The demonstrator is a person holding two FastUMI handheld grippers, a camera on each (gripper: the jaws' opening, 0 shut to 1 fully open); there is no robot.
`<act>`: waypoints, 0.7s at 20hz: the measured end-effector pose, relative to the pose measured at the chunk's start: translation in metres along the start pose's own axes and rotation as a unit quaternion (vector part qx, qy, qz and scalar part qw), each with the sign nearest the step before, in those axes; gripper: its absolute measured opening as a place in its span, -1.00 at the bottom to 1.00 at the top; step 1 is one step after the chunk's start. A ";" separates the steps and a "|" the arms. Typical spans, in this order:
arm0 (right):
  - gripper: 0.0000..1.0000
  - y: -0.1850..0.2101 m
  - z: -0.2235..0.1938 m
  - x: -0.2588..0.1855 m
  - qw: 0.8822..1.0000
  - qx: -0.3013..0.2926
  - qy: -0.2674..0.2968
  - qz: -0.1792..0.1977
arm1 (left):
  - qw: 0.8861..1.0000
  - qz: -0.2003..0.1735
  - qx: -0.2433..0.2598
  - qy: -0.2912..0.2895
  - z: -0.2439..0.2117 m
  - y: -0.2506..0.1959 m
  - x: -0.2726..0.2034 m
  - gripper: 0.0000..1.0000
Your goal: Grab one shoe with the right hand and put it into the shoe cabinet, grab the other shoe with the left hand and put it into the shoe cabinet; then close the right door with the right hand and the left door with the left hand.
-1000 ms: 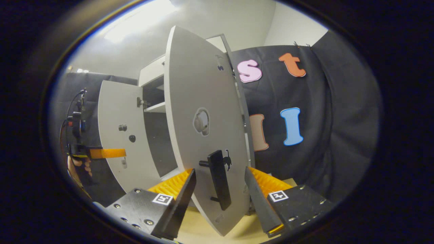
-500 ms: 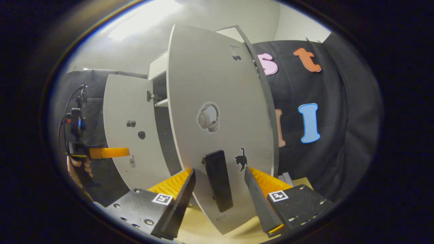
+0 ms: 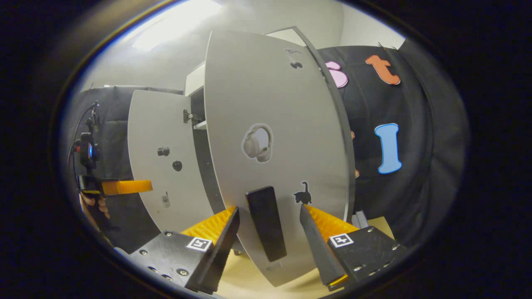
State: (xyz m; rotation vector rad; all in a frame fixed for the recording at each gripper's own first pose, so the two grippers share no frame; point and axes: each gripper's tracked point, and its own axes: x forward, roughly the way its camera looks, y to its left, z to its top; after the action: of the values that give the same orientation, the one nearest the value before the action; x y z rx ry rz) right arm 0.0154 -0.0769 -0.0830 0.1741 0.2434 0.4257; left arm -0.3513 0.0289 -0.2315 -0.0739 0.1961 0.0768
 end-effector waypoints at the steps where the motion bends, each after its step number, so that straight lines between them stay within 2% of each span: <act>1: 0.75 0.002 -0.001 0.003 1.000 0.000 0.001 0.002 | 1.000 0.003 -0.001 0.000 0.000 0.002 -0.001 -0.34; 14: 0.75 0.021 -0.009 0.018 1.000 -0.008 0.013 0.019 | 0.998 0.041 0.002 -0.040 0.022 0.038 -0.046 -0.34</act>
State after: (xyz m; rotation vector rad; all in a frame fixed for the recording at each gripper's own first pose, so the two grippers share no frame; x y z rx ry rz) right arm 0.0215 -0.0495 -0.0906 0.1589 0.2619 0.4672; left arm -0.3949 0.0651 -0.2030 -0.0582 0.1197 0.1606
